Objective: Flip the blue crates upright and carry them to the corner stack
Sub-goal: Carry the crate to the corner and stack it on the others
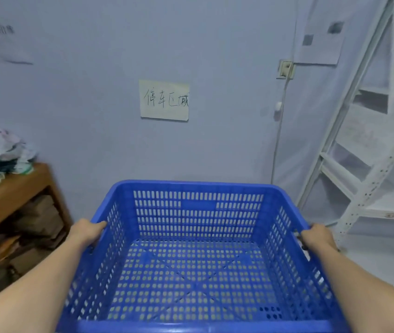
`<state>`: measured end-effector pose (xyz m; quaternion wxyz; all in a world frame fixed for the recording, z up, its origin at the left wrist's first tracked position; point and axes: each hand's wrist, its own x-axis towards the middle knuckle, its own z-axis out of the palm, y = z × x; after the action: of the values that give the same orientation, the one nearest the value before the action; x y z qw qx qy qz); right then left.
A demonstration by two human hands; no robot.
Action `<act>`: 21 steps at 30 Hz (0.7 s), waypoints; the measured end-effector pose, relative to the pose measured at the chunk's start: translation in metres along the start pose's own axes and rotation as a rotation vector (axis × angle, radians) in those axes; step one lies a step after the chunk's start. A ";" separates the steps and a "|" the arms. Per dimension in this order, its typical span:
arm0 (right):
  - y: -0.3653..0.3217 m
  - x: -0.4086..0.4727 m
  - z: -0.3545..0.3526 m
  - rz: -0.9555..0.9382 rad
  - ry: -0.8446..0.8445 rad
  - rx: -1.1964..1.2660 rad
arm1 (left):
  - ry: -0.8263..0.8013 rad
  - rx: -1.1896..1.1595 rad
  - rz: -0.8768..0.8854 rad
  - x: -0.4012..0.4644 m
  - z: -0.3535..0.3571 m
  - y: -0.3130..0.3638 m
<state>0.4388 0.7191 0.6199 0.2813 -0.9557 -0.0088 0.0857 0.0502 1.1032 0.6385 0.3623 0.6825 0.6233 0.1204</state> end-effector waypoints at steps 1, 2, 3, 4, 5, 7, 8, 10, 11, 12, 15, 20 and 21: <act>-0.014 0.004 0.008 -0.003 -0.016 -0.005 | 0.001 0.009 -0.016 0.012 0.001 0.003; -0.027 0.009 0.017 -0.002 -0.041 -0.019 | 0.003 -0.012 -0.028 0.024 0.003 0.007; -0.042 0.014 0.026 -0.006 -0.062 -0.029 | 0.001 -0.044 -0.043 0.038 0.004 0.010; -0.054 0.022 0.036 -0.003 -0.079 -0.028 | -0.006 -0.072 -0.061 0.054 0.006 0.013; -0.065 0.031 0.050 0.007 -0.088 -0.021 | -0.021 -0.094 -0.073 0.069 0.007 0.016; -0.083 0.047 0.078 0.035 -0.106 0.002 | -0.045 -0.109 -0.097 0.102 0.009 0.023; -0.092 0.055 0.092 0.054 -0.112 0.017 | -0.054 -0.130 -0.105 0.122 0.012 0.026; -0.112 0.066 0.118 0.101 -0.119 0.022 | -0.099 -0.135 -0.119 0.159 0.015 0.034; -0.121 0.071 0.129 0.125 -0.122 0.035 | -0.116 -0.127 -0.120 0.179 0.016 0.038; -0.131 0.075 0.140 0.139 -0.124 0.040 | -0.134 -0.131 -0.122 0.200 0.021 0.040; -0.151 0.087 0.168 0.169 -0.158 0.045 | -0.108 -0.172 -0.138 0.246 0.030 0.055; -0.168 0.120 0.216 0.272 -0.163 0.083 | -0.174 -0.217 -0.216 0.316 0.068 0.068; -0.169 0.130 0.227 0.294 -0.176 0.079 | -0.186 -0.213 -0.217 0.333 0.078 0.068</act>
<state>0.5335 0.9913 0.5026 0.3012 -0.9237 0.1099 0.2098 0.2146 1.3909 0.5313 0.4995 0.5770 0.6410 0.0822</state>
